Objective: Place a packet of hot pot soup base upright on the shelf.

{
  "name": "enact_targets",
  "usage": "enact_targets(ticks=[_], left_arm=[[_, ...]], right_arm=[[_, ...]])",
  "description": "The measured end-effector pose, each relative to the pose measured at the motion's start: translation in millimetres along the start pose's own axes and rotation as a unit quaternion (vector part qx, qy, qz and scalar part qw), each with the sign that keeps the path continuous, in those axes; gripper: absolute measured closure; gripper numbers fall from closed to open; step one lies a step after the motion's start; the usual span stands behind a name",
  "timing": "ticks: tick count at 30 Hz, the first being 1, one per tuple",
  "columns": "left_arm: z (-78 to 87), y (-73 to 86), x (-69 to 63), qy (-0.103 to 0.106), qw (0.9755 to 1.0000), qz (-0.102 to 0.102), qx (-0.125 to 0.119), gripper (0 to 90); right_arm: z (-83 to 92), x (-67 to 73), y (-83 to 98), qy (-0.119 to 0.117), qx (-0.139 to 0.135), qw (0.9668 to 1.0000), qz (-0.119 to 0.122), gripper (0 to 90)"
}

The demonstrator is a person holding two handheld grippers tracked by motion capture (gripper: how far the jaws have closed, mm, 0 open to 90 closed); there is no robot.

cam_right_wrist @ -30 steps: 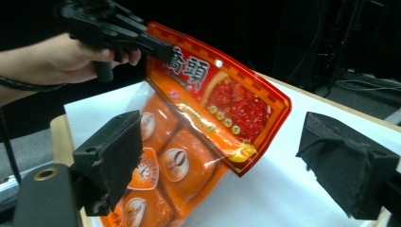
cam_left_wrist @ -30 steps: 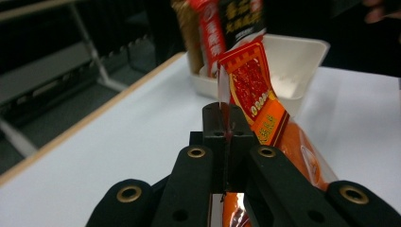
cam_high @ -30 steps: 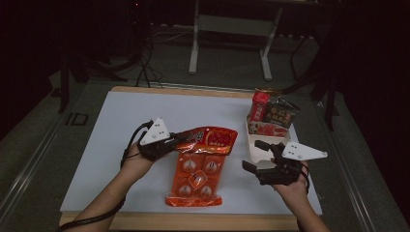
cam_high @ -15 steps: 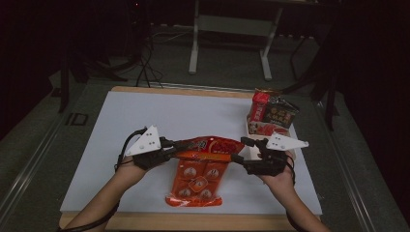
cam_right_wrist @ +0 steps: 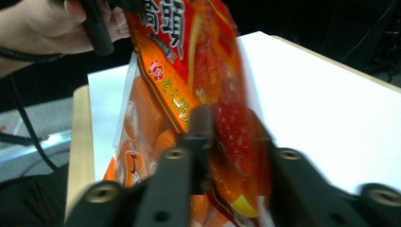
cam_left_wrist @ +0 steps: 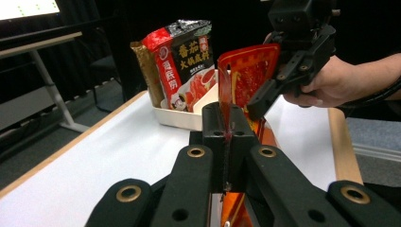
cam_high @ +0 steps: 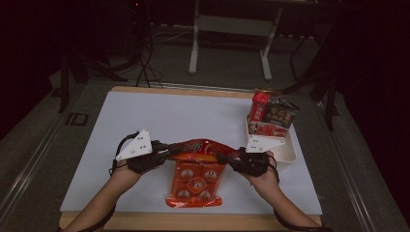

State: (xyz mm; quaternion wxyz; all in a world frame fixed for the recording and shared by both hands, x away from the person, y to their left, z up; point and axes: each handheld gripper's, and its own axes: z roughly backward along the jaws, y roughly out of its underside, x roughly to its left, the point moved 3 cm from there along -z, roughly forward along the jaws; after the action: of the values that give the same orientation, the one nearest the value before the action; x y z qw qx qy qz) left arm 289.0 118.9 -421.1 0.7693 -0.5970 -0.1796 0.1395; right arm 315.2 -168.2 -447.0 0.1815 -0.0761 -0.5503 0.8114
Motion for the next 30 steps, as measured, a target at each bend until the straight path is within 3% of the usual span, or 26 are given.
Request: enact_targets(ticks=[1, 4, 7, 12, 17, 22, 25, 27, 30], left_arm=[[0.5, 0.6, 0.2, -0.002, 1.0, 0.003, 0.0, 90.0], [2.9, -0.7, 0.7, -0.002, 1.0, 0.009, -0.001, 90.0], [6.5, -4.9, 0.8, 0.002, 0.9999, 0.012, -0.006, 90.0], [11.8, -13.8, 1.9, 0.002, 0.9996, 0.014, -0.023, 90.0], [14.8, -21.7, 2.9, 0.004, 0.9991, 0.012, -0.041, 90.0], [13.6, -29.6, 4.2, 0.0, 0.9984, 0.004, -0.057, 89.0], [10.6, -35.2, 4.8, -0.009, 0.9985, 0.011, -0.052, 82.6], [8.8, -39.1, 6.1, -0.006, 0.998, 0.031, -0.055, 68.1], [7.9, -42.1, 5.4, -0.012, 0.9978, 0.032, -0.056, 53.4]], right_arm=[[-0.2, 0.8, -0.9, -0.001, 0.004, 1.0, 0.007, 89.8], [1.2, 4.5, -5.1, -0.008, 0.014, 0.9998, 0.013, 90.0], [6.8, 8.4, -10.4, -0.027, 0.007, 0.9996, 0.004, 90.0], [16.5, 20.6, -22.3, -0.036, -0.003, 0.9992, 0.017, 90.0], [22.8, 24.1, -34.2, -0.041, -0.015, 0.9988, 0.024, 90.0], [30.9, 22.7, -45.4, -0.031, -0.029, 0.9985, 0.033, 90.0], [37.1, 22.3, -51.9, -0.026, -0.037, 0.998, 0.045, 90.0], [42.0, 20.8, -56.2, -0.022, -0.045, 0.9977, 0.046, 90.0], [49.0, 17.5, -62.6, -0.018, -0.052, 0.9975, 0.043, 90.0]])
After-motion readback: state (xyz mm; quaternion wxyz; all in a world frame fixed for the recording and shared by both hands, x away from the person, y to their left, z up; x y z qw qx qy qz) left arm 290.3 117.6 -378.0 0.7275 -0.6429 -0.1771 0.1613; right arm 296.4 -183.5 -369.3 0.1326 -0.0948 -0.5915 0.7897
